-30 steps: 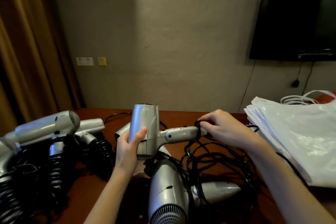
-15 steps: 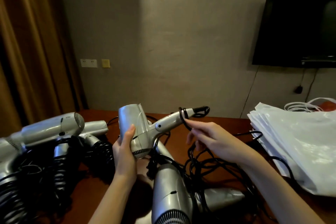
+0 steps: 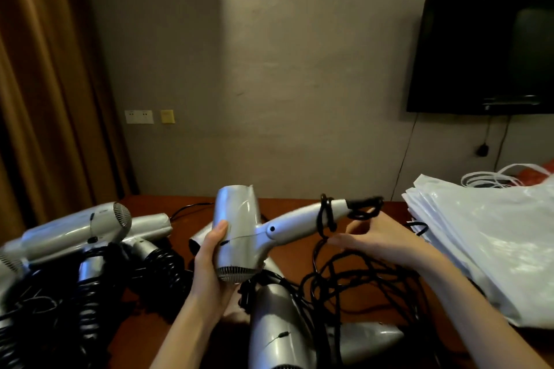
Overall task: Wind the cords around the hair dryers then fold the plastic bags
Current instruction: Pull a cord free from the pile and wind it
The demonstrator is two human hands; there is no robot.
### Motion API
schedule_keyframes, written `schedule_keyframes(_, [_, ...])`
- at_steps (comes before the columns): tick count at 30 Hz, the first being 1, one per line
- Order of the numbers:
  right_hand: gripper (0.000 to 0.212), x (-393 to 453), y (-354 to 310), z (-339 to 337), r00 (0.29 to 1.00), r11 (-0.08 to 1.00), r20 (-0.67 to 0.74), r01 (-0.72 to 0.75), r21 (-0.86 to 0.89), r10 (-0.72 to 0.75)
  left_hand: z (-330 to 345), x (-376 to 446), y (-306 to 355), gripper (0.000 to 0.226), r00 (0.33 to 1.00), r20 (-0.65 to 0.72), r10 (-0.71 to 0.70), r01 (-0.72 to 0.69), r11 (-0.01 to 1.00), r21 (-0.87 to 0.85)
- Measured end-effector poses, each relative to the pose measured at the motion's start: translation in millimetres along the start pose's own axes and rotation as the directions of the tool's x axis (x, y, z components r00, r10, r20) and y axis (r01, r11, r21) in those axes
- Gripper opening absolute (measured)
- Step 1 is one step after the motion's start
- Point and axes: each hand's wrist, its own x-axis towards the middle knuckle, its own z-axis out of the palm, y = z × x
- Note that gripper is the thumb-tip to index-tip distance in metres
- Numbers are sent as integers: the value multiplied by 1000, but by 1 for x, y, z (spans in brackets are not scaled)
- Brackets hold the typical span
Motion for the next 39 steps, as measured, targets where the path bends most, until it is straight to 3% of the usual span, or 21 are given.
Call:
schedule_keyframes(4, [19,-3,9,-20,997,997,30,74,16,-75,-5,2,-1,113,998,6,-58,58,997,60])
schedule_keyframes(8, [16,-2,13,-28,993,993,12,114,22,-114,-4,1,-1,101,1000,3,-5,5,992,126])
schedule_keyframes(11, [18,-4,8,-32,989,995,118,80,60,-87,-4,-1,2,102,999,29,-23,18,986,167])
schedule_keyframes(13, [9,-6,4,-32,982,999,185,39,-11,-36,-2,-3,1,103,998,60,-25,11,974,225])
schedule_keyframes(15, [8,-6,1,-28,984,989,178,35,-145,-9,1,-4,-2,82,997,70,44,-63,954,295])
schedule_keyframes(19, [6,0,-6,-22,1000,927,16,4,-374,2,7,-7,2,44,979,81,185,-202,912,358])
schedule_keyframes(21, [6,0,-12,-18,1000,947,-15,-6,-320,1,8,-9,6,43,967,78,243,-254,898,360])
schedule_keyframes(25, [21,-8,-33,-19,995,995,41,-93,-42,95,7,-12,8,47,921,95,378,-379,812,445])
schedule_keyframes(29, [25,-14,-50,-16,992,985,86,-74,-157,88,12,-14,2,39,886,90,454,-440,767,467])
schedule_keyframes(34, [20,-11,-56,-1,999,990,-10,-50,133,51,12,-14,2,45,872,-54,486,-432,818,379])
schedule_keyframes(37, [7,-9,-53,4,999,995,-26,-37,93,39,9,-12,3,45,878,-122,462,-401,852,337])
schedule_keyframes(39, [9,-9,-53,7,999,998,-19,-24,58,25,7,-10,3,44,876,-173,451,-378,863,336])
